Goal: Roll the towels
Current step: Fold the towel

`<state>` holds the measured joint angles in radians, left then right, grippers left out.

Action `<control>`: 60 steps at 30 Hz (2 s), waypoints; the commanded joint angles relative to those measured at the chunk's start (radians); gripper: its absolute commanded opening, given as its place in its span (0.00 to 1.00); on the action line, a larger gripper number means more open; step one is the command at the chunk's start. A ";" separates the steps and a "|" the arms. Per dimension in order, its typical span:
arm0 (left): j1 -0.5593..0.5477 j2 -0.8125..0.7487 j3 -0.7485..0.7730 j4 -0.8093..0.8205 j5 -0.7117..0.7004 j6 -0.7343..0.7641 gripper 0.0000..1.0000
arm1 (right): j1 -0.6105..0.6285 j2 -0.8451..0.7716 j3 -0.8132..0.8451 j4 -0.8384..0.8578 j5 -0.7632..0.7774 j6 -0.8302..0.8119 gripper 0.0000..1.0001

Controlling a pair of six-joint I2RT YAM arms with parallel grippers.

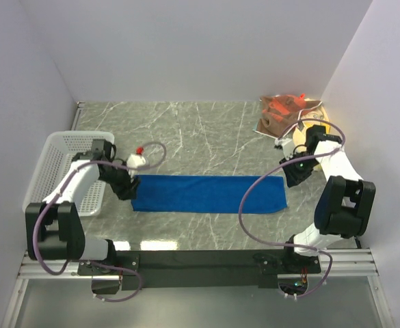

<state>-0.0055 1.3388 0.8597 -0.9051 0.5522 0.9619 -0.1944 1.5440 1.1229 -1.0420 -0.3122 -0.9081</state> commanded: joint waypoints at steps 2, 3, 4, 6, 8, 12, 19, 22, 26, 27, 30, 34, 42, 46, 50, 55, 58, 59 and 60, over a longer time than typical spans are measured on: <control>0.035 0.068 0.149 0.121 0.086 -0.189 0.66 | -0.022 0.042 0.086 0.103 -0.054 0.156 0.38; 0.035 0.100 0.163 0.127 0.083 -0.192 0.67 | -0.020 0.044 0.092 0.135 -0.054 0.170 0.39; 0.035 0.118 0.177 0.133 0.072 -0.195 0.68 | -0.019 0.048 0.104 0.148 -0.054 0.172 0.40; 0.035 0.174 0.220 0.127 0.063 -0.186 0.69 | -0.016 0.068 0.117 0.163 -0.050 0.144 0.45; 0.036 0.224 0.257 0.118 0.040 -0.167 0.71 | -0.010 0.088 0.129 0.165 -0.051 0.098 0.55; 0.033 0.307 0.321 0.088 0.022 -0.154 0.78 | 0.033 0.100 0.109 0.186 -0.021 0.031 0.57; 0.022 0.393 0.375 0.026 0.034 -0.065 0.84 | 0.101 0.148 0.045 0.258 0.044 -0.037 0.58; 0.016 0.418 0.381 0.018 0.023 -0.037 0.80 | 0.105 0.178 0.055 0.254 0.038 -0.064 0.58; -0.013 0.456 0.380 0.046 -0.018 -0.026 0.74 | 0.110 0.211 0.071 0.246 0.035 -0.098 0.57; -0.017 0.464 0.381 0.051 -0.023 -0.025 0.71 | 0.112 0.217 0.077 0.237 0.036 -0.104 0.56; -0.031 0.490 0.392 0.063 -0.041 -0.031 0.67 | 0.112 0.238 0.092 0.209 0.036 -0.129 0.56; -0.039 0.514 0.397 0.069 -0.055 -0.031 0.64 | 0.112 0.248 0.087 0.192 0.035 -0.153 0.54; -0.040 0.523 0.377 0.074 -0.066 -0.022 0.53 | 0.115 0.284 0.107 0.224 0.047 -0.161 0.43; -0.040 0.530 0.377 0.072 -0.066 -0.023 0.52 | 0.116 0.309 0.130 0.214 0.047 -0.163 0.47; -0.040 0.537 0.378 0.072 -0.069 -0.023 0.52 | 0.118 0.300 0.124 0.253 0.058 -0.161 0.54; -0.040 0.543 0.380 0.068 -0.067 -0.018 0.52 | 0.122 0.291 0.115 0.281 0.067 -0.167 0.56; -0.040 0.550 0.383 0.067 -0.069 -0.020 0.49 | 0.130 0.292 0.117 0.255 0.048 -0.196 0.52; -0.040 0.551 0.384 0.066 -0.069 -0.020 0.46 | 0.133 0.297 0.120 0.247 0.048 -0.202 0.49; -0.040 0.553 0.384 0.067 -0.069 -0.022 0.44 | 0.139 0.307 0.123 0.240 0.047 -0.207 0.39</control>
<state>-0.0429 1.8664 1.2270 -0.8288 0.4877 0.9226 -0.0738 1.8526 1.2163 -0.7994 -0.2546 -1.0794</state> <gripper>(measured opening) 0.455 0.451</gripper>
